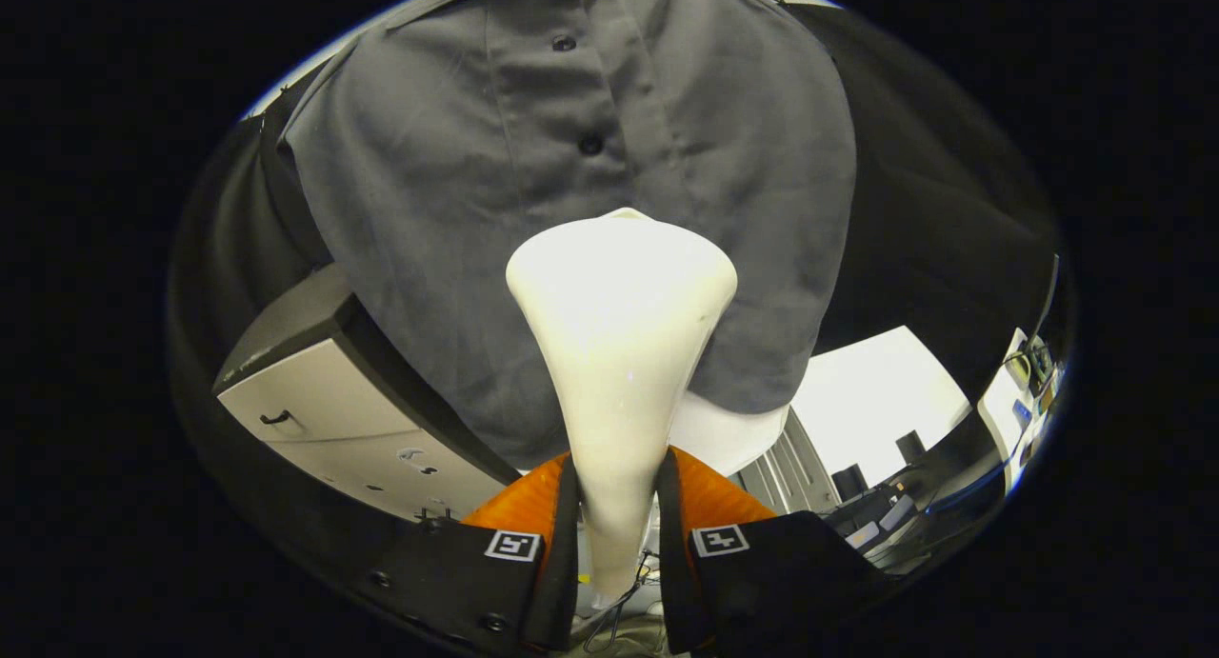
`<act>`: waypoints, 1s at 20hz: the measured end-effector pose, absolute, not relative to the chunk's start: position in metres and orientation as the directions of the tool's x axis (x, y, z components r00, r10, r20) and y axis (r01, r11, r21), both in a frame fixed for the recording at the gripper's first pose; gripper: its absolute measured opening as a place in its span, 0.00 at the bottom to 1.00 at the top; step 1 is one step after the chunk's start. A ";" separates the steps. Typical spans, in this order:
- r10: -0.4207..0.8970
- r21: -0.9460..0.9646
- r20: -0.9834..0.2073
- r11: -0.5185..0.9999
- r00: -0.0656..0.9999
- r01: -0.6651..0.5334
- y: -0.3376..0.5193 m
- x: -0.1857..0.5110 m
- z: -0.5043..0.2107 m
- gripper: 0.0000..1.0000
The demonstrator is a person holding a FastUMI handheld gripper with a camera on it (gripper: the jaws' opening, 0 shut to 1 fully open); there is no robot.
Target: Iron the clothes twice with a garment steamer, once on the left side and once on the right side.
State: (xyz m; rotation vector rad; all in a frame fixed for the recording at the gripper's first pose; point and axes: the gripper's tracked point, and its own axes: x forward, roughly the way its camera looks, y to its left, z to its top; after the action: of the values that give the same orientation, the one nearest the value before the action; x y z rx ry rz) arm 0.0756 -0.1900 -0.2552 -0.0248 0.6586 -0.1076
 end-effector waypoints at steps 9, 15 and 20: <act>-0.091 -0.090 -0.403 0.994 0.911 0.060 -0.202 0.085 -0.079 0.44; -0.082 -0.124 -0.296 0.991 0.952 0.046 -0.204 0.106 0.009 0.44; -0.073 -0.134 -0.257 0.990 0.964 0.039 -0.214 0.137 0.039 0.44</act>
State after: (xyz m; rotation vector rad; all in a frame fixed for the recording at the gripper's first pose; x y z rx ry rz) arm 0.1370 -0.2141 0.0387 -0.1288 0.2649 -0.0566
